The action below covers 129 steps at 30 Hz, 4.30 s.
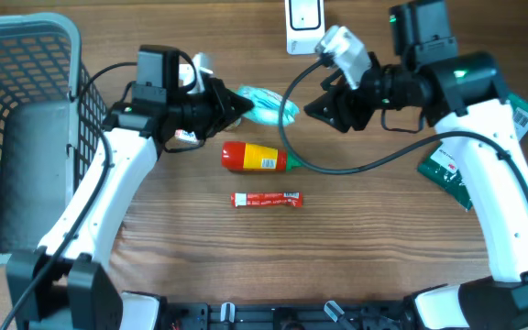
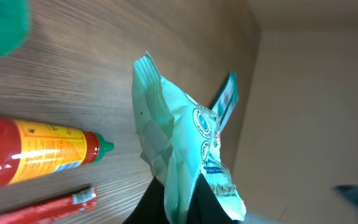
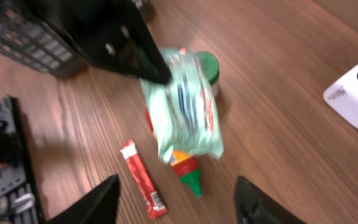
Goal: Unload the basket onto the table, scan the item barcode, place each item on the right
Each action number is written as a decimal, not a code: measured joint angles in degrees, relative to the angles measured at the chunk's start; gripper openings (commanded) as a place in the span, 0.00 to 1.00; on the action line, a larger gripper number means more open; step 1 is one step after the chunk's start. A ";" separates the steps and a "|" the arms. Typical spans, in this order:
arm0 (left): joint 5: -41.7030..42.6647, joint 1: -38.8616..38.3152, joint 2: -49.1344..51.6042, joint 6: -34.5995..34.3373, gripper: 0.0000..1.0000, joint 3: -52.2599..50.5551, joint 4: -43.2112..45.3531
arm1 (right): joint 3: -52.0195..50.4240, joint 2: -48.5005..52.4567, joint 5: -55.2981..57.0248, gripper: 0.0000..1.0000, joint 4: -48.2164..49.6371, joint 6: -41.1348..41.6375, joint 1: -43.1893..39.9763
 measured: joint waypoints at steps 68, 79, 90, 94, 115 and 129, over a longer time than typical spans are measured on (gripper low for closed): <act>-8.48 12.04 -22.64 7.02 1.00 0.74 -12.26 | -13.42 8.92 -32.83 0.04 38.45 21.88 -1.57; -16.24 12.04 -22.62 27.19 1.00 0.76 -25.05 | -13.46 8.92 -42.73 0.04 35.74 49.33 -10.95; -18.12 12.04 -22.62 39.74 1.00 0.76 -30.60 | -13.46 8.92 -55.58 0.04 34.14 53.16 -19.10; -18.14 12.04 -22.62 39.98 1.00 0.76 -30.62 | -13.46 8.92 -55.82 0.04 34.18 53.40 -19.12; -18.27 12.04 -22.62 40.17 1.00 0.76 -30.62 | -13.57 8.98 -28.59 0.04 34.84 45.66 -16.20; -18.36 12.04 -22.62 40.17 1.00 0.76 -30.64 | -13.77 17.22 39.91 0.04 62.79 6.47 -0.31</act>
